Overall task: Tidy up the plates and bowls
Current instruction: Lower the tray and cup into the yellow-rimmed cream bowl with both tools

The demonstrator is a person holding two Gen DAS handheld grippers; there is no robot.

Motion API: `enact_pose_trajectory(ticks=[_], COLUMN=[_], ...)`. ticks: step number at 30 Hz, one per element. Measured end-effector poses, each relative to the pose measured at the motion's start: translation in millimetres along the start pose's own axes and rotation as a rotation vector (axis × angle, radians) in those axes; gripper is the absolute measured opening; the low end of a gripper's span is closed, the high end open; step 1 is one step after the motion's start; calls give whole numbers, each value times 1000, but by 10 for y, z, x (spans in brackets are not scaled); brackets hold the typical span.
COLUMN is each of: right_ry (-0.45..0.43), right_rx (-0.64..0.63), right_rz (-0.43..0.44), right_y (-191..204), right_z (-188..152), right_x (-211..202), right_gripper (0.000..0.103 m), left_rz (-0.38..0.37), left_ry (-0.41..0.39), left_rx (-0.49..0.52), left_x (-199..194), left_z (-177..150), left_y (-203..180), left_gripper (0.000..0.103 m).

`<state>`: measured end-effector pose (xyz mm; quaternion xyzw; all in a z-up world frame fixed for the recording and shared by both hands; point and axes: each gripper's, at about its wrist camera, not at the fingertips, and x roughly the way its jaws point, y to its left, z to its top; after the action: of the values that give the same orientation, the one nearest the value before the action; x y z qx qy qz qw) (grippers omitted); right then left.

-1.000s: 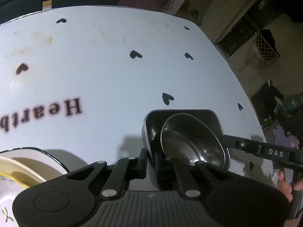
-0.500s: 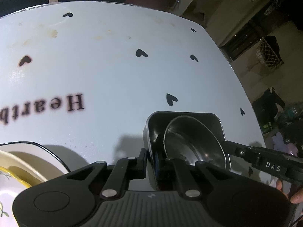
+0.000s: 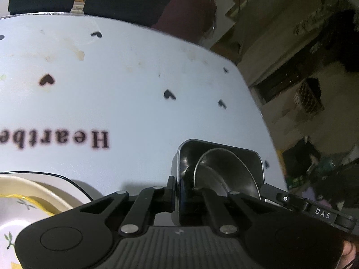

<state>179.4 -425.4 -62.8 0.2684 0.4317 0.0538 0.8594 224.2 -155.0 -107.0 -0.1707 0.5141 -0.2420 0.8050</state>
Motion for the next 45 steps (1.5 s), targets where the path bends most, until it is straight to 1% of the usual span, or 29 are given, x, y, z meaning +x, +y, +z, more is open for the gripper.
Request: enact_pose_trajectory(ticks=[7, 13, 19, 26, 29, 32, 35, 39, 42, 45], right_ry=[-81, -116, -126, -96, -64, -29, 1, 66, 92, 107], right_rx=[28, 7, -33, -84, -108, -124, -141, -164, -185, -177], right_rz=[98, 168, 224, 274, 271, 258, 243, 194, 162, 148], right_y=[156, 388, 604, 950, 1095, 1214, 1314, 1377, 1385, 1341], right_z=[-56, -83, -169, -249, -308, -374, -465, -575, -594, -568], right_x=[-204, -260, -286, -148, -59, 43, 93, 129, 190, 219], right_gripper=[5, 5, 5, 5, 5, 5, 5, 6, 7, 7], left_rz=[-57, -86, -78, -58, -45, -27, -4, 28, 48, 65], left_ry=[-94, -181, -260, -331, -340, -334, -320, -290, -261, -230], left_rx=[-38, -40, -45, -95, -120, -143, -146, -133, -131, -119], left_x=[-486, -1003, -1460, -1914, -2040, -2097, -2106, -2036, -1958, -1884], left_z=[-27, -139, -312, -600, -717, -795, -841, -849, -838, -835], left_y=[111, 259, 459, 810, 972, 1114, 1214, 1295, 1339, 1355], left_gripper=[4, 4, 4, 4, 4, 4, 4, 4, 4, 4])
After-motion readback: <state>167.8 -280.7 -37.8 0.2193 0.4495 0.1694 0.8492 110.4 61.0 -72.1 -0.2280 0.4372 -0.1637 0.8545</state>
